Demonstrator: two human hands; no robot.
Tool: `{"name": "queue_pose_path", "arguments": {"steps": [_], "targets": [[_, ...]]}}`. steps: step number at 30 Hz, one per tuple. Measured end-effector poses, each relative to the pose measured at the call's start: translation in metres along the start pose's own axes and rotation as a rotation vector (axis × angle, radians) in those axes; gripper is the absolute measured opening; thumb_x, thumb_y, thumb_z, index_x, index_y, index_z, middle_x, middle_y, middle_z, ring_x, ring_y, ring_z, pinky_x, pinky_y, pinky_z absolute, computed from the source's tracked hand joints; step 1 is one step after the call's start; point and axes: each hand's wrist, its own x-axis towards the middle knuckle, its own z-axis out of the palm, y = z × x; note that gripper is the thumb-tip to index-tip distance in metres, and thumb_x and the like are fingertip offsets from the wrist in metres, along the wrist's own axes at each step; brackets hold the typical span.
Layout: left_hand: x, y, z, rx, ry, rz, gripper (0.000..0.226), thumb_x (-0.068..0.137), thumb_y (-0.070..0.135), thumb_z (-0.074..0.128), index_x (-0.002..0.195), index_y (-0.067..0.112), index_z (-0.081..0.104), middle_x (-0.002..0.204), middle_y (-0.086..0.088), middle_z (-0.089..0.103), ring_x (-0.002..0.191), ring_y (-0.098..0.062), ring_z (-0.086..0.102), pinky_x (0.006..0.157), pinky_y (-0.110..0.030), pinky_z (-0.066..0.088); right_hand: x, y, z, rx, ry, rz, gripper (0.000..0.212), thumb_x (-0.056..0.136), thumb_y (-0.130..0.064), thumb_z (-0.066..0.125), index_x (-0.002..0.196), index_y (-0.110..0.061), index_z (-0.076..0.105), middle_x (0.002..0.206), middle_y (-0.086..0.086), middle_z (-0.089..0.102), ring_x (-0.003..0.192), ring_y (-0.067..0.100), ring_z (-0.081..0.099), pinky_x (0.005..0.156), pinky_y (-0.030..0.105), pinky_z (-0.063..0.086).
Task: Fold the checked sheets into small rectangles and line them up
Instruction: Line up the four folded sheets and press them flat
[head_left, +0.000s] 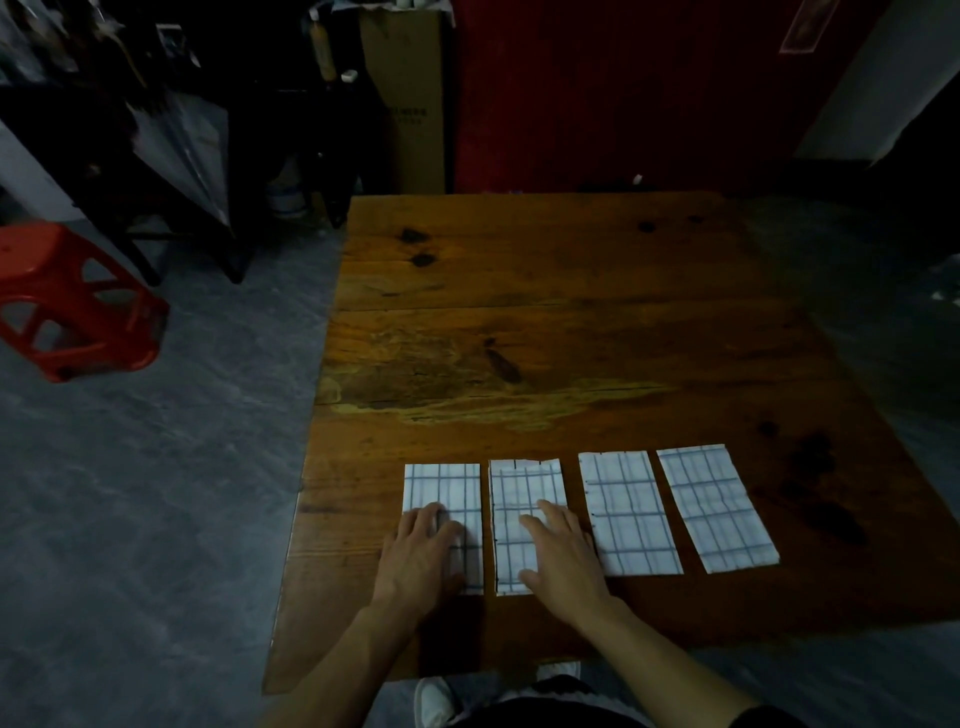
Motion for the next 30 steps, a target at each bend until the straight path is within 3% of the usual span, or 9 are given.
{"name": "queue_pose_path", "arguments": {"steps": [9, 21, 30], "targets": [[-0.004, 0.007, -0.006, -0.051, 0.091, 0.014, 0.068, 0.085, 0.052, 0.063, 0.144, 0.036, 0.032, 0.158, 0.001, 0.019, 0.145, -0.022, 0.015, 0.115, -0.043, 0.029, -0.008, 0.006, -0.014, 0.090, 0.066, -0.016, 0.073, 0.090, -0.043, 0.063, 0.151, -0.028, 0.026, 0.160, -0.003, 0.015, 0.147, 0.016, 0.011, 0.118, 0.037, 0.021], [0.024, 0.060, -0.016, -0.091, 0.113, 0.158, 0.057, 0.089, 0.043, 0.061, 0.140, 0.034, 0.040, 0.156, 0.000, 0.027, 0.143, -0.024, 0.023, 0.112, -0.042, 0.030, -0.050, 0.070, -0.047, 0.173, 0.207, 0.264, 0.061, 0.091, -0.034, 0.064, 0.145, -0.023, 0.037, 0.155, 0.002, 0.028, 0.142, 0.018, 0.022, 0.116, 0.036, 0.022], [0.031, 0.122, 0.004, -0.074, 0.082, 0.045, 0.058, 0.090, 0.035, 0.062, 0.142, 0.033, 0.037, 0.155, 0.004, 0.028, 0.141, -0.019, 0.024, 0.112, -0.035, 0.030, -0.037, 0.119, -0.061, 0.108, 0.146, 0.125, 0.061, 0.091, -0.033, 0.063, 0.146, -0.024, 0.036, 0.156, -0.001, 0.025, 0.143, 0.017, 0.020, 0.117, 0.035, 0.024]]}}
